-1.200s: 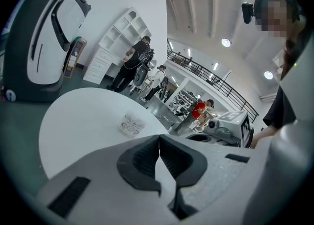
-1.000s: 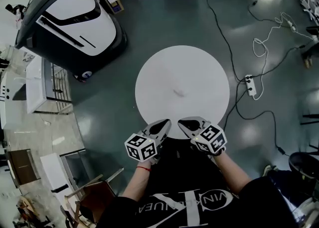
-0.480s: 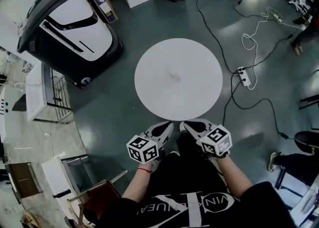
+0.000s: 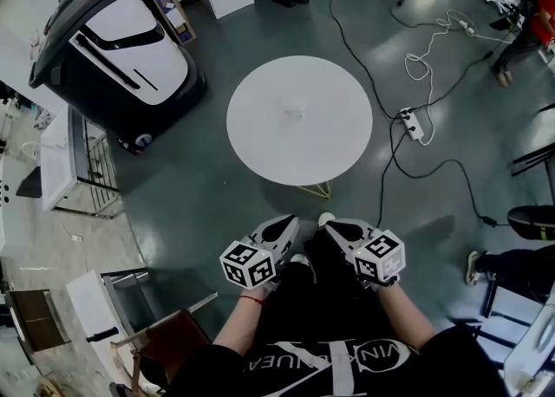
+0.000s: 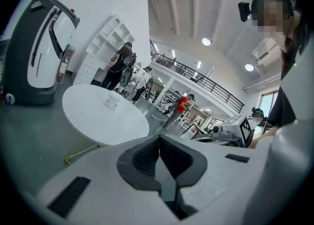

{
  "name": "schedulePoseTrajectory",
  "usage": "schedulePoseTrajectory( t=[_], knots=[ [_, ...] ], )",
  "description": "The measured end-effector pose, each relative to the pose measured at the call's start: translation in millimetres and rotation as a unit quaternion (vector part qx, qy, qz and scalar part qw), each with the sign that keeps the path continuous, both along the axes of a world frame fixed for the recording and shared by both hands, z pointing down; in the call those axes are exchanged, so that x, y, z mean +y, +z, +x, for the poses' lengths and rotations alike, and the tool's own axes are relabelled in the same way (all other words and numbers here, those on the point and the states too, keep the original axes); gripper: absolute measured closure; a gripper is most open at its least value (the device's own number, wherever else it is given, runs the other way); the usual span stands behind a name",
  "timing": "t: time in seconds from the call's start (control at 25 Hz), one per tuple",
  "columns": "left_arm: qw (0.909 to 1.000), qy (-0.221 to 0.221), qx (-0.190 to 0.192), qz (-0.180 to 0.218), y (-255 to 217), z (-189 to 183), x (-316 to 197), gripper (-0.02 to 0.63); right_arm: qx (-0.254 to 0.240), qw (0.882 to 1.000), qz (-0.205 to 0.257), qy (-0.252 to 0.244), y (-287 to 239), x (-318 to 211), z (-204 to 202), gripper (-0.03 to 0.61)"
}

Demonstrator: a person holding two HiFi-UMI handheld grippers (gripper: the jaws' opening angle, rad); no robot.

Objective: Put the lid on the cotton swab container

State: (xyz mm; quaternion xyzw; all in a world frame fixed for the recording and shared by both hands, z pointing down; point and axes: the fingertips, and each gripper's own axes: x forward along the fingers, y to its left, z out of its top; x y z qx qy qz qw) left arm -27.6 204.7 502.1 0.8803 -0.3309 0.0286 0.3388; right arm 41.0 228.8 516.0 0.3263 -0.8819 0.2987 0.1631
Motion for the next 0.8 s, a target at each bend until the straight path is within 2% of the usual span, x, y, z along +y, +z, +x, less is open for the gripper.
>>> schedulePoseTrajectory(
  t=[0.28,0.48,0.8],
  knots=[
    [0.9983,-0.043,-0.016,0.035,-18.1,3.0,8.2,0.604,-0.003,0.999,0.036,-0.031,-20.2,2.7,2.9,0.577],
    [0.9936,-0.102,-0.022,0.044,-37.1,3.6,9.1,0.604,-0.013,0.997,0.051,-0.063,-41.6,-0.6,15.2,0.577],
    [0.9910,-0.122,-0.025,0.050,-44.1,53.5,44.4,0.604,-0.007,0.995,0.043,-0.095,-44.4,28.0,63.1,0.577]
  ],
)
